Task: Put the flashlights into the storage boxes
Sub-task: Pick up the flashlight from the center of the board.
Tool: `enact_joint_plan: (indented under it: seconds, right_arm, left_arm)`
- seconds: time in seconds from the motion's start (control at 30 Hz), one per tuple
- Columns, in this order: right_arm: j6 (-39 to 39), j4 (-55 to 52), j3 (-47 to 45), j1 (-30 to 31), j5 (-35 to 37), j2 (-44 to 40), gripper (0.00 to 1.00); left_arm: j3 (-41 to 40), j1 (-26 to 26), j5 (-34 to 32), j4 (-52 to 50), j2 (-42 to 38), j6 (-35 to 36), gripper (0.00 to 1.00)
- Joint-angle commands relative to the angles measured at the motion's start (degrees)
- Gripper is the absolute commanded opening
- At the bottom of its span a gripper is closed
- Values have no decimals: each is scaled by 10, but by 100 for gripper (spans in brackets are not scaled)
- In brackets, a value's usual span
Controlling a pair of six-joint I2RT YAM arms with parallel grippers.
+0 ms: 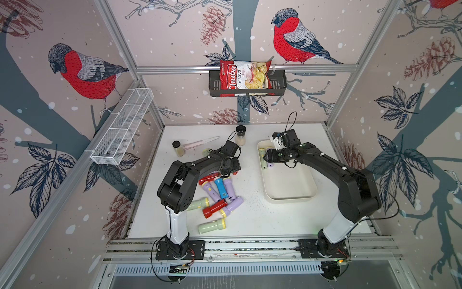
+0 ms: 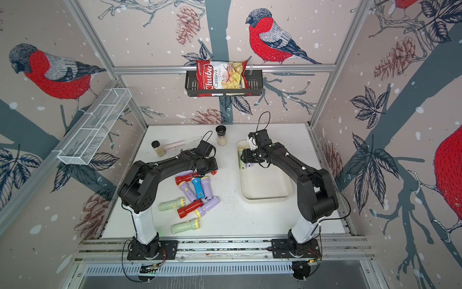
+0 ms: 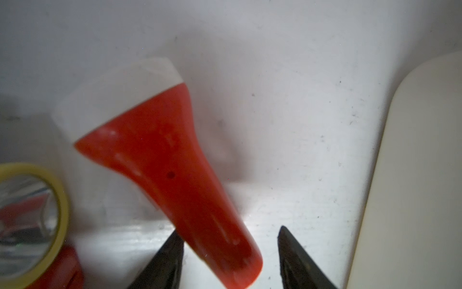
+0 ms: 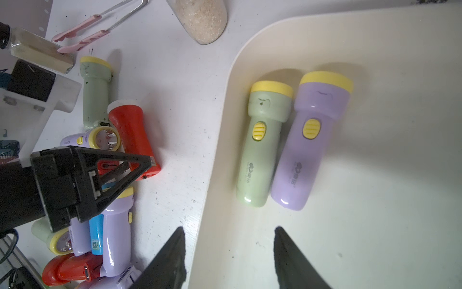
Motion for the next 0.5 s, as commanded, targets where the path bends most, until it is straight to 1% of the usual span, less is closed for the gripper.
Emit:
enact_joint_plan:
  seconds: [0.0,0.13,0.3,0.47]
  right_arm:
    - [-7,-6,2,0,3,-4,57]
    - [-8,-8,4,1,8,-8,57]
    - [-11,-8,1,0,14,-19,57]
    - [-5,24,-20,0,23,-52,57]
  left_arm:
    - [8,1,0,7,13,7,55]
    - [3,1,-2,11,19,9,47]
    - [-9,0,-7,15,5,14,29]
    - [-24,-2,-2,32,-32,32,14]
